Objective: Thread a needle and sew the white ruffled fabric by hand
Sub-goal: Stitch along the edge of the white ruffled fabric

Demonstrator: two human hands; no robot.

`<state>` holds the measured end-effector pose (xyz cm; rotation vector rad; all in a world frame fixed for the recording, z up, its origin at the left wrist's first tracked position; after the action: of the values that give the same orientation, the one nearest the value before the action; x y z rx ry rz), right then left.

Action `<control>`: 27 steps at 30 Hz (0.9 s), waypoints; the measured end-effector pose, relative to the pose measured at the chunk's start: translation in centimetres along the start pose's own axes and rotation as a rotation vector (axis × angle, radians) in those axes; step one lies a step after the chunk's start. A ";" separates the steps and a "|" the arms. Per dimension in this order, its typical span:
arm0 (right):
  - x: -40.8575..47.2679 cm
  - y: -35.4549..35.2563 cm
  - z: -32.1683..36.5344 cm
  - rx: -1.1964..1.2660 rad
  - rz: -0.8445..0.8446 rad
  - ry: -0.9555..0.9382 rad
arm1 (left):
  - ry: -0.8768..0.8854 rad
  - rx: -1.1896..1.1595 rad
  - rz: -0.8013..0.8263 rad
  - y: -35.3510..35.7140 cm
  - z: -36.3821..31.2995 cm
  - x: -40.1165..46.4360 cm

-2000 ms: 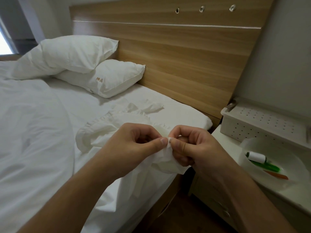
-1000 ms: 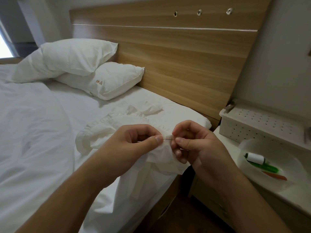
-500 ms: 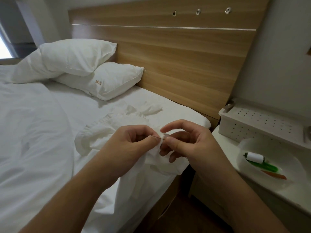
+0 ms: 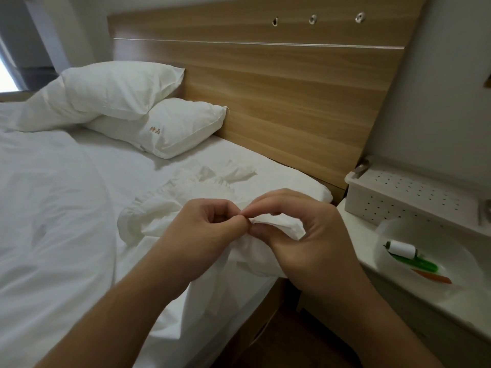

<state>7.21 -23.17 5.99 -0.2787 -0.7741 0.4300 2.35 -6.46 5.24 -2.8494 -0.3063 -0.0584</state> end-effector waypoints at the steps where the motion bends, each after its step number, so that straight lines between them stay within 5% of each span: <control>1: 0.0 0.1 -0.2 0.033 -0.020 0.018 | -0.005 0.003 -0.005 -0.1 0.0 0.0; 13: -0.3 1.2 -0.5 0.027 -0.050 0.130 | 0.002 0.006 0.056 0.3 0.3 0.0; 27: 0.8 -1.6 0.4 0.793 -0.360 0.399 | -0.015 0.198 -0.057 -0.6 1.0 0.6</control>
<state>7.87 -24.17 7.37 0.5017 -0.2107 0.2961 2.78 -5.49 4.47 -2.6461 -0.3745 -0.0163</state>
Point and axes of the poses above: each hand's wrist, its own x-axis towards the middle knuckle, its own y-axis out of the palm, z = x × y, the point moved 3 cm from there along x, towards the middle knuckle, and after that the axes turned 1 degree about y, right-handed, at the moved point
